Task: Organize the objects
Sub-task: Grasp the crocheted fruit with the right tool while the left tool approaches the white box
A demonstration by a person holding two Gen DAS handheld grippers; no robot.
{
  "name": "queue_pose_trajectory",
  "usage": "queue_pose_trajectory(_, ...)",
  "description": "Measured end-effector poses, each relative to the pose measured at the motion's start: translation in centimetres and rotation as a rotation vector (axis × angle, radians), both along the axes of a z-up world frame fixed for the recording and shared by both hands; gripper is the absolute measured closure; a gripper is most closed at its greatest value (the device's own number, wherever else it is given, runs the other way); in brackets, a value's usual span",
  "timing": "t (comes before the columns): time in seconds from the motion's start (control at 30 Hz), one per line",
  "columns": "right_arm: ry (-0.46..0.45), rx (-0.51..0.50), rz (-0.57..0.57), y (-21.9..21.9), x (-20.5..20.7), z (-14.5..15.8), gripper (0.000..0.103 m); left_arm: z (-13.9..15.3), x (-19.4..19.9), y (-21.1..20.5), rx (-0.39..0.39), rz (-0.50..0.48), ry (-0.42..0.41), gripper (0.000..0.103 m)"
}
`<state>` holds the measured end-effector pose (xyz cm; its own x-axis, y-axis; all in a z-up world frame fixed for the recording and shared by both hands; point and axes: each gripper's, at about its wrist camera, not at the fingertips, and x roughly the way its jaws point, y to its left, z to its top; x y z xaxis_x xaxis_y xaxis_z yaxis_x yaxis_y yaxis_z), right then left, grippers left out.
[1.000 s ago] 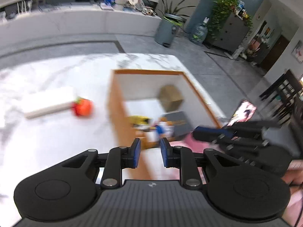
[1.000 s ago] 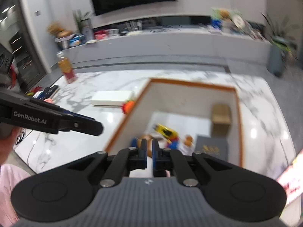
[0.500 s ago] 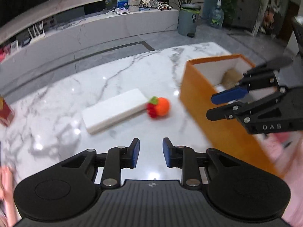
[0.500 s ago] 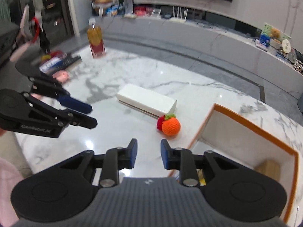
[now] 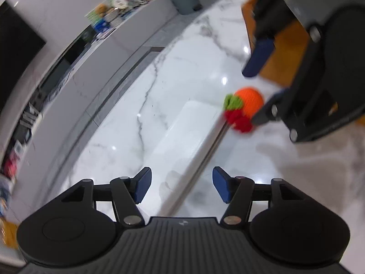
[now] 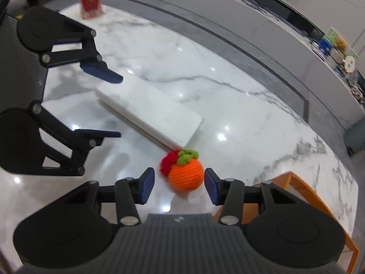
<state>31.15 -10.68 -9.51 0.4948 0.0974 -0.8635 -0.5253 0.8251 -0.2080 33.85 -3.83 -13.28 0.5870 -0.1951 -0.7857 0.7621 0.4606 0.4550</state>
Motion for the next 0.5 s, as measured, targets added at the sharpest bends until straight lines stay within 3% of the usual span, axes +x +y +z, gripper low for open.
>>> queue_pose_trajectory(0.1, 0.055, 0.001, -0.053, 0.2, 1.7, -0.8, 0.052, -0.9, 1.6, 0.0, 0.022, -0.031, 0.0, 0.026)
queue_pose_trajectory(0.17, 0.101, 0.022, -0.096, -0.2, 2.6, -1.1, 0.046, -0.8, 2.8, 0.0, 0.001, -0.049, 0.038, 0.021)
queue_pose_trajectory(0.27, 0.164, 0.026, -0.122, -0.2, 3.6, -1.6, 0.047, -0.8, 4.4, -0.4, -0.009, -0.065, 0.076, 0.015)
queue_pose_trajectory(0.4, 0.23, 0.057, -0.141, -0.3, 5.1, -2.2, 0.047, -1.3, 6.4, -1.0, -0.015, -0.094, 0.183, 0.014)
queue_pose_trajectory(0.5, 0.262, 0.07, -0.144, -0.3, 5.7, -2.5, 0.048, -1.7, 6.9, -1.4, -0.011, -0.113, 0.217, 0.012)
